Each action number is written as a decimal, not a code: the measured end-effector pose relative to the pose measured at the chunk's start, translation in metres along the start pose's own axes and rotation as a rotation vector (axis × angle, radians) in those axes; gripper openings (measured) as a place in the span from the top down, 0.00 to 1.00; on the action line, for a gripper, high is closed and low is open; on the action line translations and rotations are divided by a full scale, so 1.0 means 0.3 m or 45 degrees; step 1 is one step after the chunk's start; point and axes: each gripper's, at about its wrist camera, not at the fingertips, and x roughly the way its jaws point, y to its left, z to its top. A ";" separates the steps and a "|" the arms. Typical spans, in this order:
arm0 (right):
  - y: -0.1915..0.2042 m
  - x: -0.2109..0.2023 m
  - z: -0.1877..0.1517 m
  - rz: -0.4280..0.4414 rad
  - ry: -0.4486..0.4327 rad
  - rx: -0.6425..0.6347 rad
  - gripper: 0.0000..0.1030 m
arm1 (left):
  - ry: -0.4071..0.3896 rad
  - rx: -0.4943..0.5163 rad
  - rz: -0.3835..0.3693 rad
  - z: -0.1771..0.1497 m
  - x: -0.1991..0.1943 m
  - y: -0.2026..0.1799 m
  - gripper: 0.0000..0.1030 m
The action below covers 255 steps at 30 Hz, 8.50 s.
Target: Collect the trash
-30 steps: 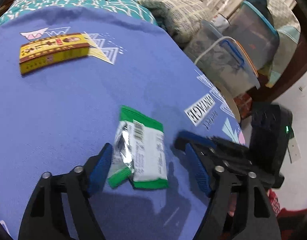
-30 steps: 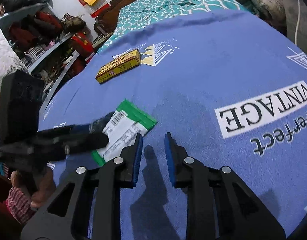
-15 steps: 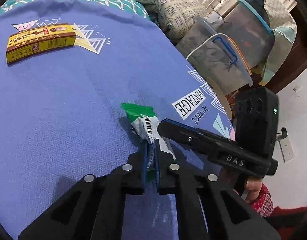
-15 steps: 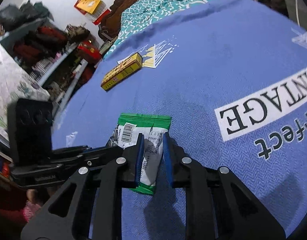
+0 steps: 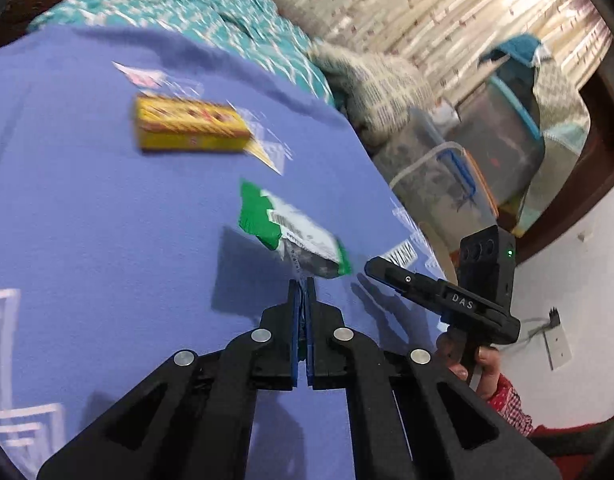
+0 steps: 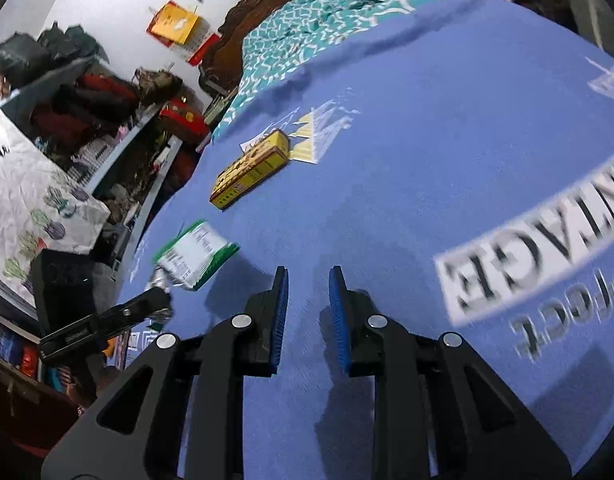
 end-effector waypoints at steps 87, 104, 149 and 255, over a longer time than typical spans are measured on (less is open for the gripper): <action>-0.525 -0.821 -0.160 -0.860 -0.568 0.124 0.38 | 0.299 0.468 -0.330 0.123 0.567 -0.750 0.98; -0.948 -0.845 0.033 -0.893 -0.504 0.341 0.24 | 0.577 0.685 -0.121 0.095 1.355 -1.218 0.37; 0.027 -0.685 -0.416 -0.763 -0.810 0.333 0.03 | -0.227 0.631 0.569 -0.114 0.163 -0.642 0.08; -0.004 -0.663 -0.482 -0.707 -0.704 0.417 0.03 | -0.164 0.674 0.538 -0.154 0.157 -0.636 0.08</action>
